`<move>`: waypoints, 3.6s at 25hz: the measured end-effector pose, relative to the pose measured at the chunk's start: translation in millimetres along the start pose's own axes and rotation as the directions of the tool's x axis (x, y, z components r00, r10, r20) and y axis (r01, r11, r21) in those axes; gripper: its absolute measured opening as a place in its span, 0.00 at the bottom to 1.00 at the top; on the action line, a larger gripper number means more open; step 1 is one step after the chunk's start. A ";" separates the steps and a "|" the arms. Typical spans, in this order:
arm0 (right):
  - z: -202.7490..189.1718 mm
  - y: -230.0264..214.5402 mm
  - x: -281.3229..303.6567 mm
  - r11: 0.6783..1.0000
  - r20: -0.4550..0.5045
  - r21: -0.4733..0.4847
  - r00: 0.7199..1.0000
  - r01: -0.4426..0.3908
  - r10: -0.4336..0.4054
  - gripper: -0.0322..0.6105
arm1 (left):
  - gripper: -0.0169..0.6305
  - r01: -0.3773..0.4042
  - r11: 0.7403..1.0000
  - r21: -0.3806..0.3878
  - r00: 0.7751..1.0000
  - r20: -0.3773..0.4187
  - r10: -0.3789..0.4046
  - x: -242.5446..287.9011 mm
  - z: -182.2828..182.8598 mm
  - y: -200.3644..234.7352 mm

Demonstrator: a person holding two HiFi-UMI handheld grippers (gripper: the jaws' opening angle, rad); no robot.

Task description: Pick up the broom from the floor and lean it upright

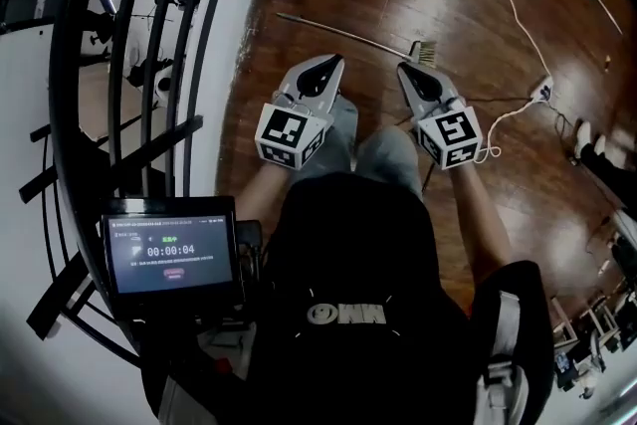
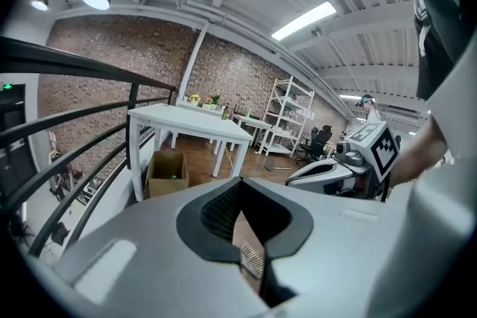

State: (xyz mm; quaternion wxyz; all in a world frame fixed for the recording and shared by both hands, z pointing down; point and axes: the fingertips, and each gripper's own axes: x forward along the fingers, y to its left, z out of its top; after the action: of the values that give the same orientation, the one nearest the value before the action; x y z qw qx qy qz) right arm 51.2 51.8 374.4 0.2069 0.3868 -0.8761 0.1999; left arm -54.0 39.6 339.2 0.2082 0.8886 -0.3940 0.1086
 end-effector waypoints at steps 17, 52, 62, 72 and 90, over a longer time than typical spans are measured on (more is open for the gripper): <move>-222.0 -63.0 202.0 0.949 -0.581 -0.044 0.781 -0.313 0.231 0.27 | 0.04 -0.119 0.962 -0.246 0.976 -0.205 0.068 100.6 -176.1 101.2; -439.2 -194.7 404.4 0.908 -0.690 -0.327 0.722 -0.261 -0.041 0.17 | 0.04 -0.283 0.891 -0.354 0.948 -0.241 0.206 210.1 -345.7 222.5; -286.7 -238.7 350.8 0.974 -0.473 -0.226 0.870 0.029 -0.136 0.17 | 0.04 -0.162 0.957 -0.241 0.978 -0.168 0.123 229.3 -197.8 186.7; -221.4 -320.0 317.3 0.945 -0.307 0.068 0.908 0.321 -0.286 0.17 | 0.04 -0.087 0.975 -0.205 0.979 -0.201 0.045 268.0 -160.8 145.8; -198.6 -407.8 379.8 0.870 -0.293 0.231 0.884 0.435 -0.364 0.18 | 0.04 -0.121 0.966 -0.229 0.960 -0.273 0.056 280.5 -181.7 165.8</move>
State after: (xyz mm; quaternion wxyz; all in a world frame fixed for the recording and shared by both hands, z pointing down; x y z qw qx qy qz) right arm 169.0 -326.0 814.0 0.2896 0.5598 -0.7056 0.3239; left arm 4.0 -161.2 648.2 0.3611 0.8153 -0.4125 0.1863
